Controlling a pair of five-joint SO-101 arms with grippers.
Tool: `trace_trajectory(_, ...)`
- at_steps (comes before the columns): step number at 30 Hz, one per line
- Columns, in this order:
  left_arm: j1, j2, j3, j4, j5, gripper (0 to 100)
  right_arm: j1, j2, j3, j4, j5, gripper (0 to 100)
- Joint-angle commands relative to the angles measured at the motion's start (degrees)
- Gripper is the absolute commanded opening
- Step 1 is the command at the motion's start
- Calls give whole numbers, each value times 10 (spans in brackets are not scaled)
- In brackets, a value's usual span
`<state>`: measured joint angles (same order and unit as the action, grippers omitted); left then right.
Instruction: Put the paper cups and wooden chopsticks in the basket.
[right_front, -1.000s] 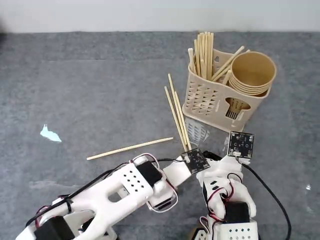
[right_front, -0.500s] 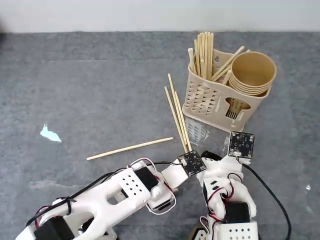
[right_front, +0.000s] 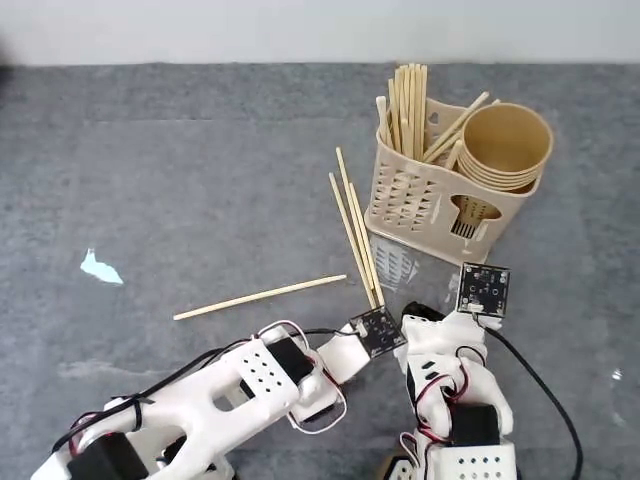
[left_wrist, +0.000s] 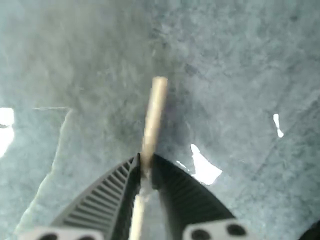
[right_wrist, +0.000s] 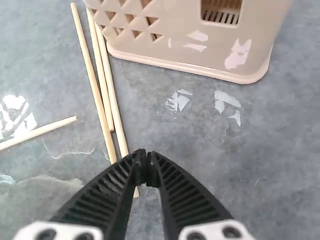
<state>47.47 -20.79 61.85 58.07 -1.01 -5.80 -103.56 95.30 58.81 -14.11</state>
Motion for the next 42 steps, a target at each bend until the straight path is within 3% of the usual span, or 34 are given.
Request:
trace_trajectory(1,6,-16,-2,2,-2,13,2,-4,-18,-9,-6,9)
trace_trajectory(8,5,-21,-22,5,-3,13,2,-4,-18,-9,-6,9)
trace_trajectory(15,-1,-21,-118,47,-4,13,2,-4,-18,-9,-6,9)
trace_trajectory(25,-214,-16,-225,35,-103,13,2,-4,-18,-9,-6,9)
trace_trajectory(33,-226,-15,-223,12,-131,17,2,-4,-18,-9,-6,9)
trace_trajectory(35,-226,-15,-219,25,-131,55,2,-4,-18,-9,-6,9)
trace_trajectory(40,-243,-15,-214,82,-78,306,2,-4,-18,-9,-6,9)
trace_trajectory(42,-258,-15,-215,76,-90,311,2,-4,-18,-9,-6,9)
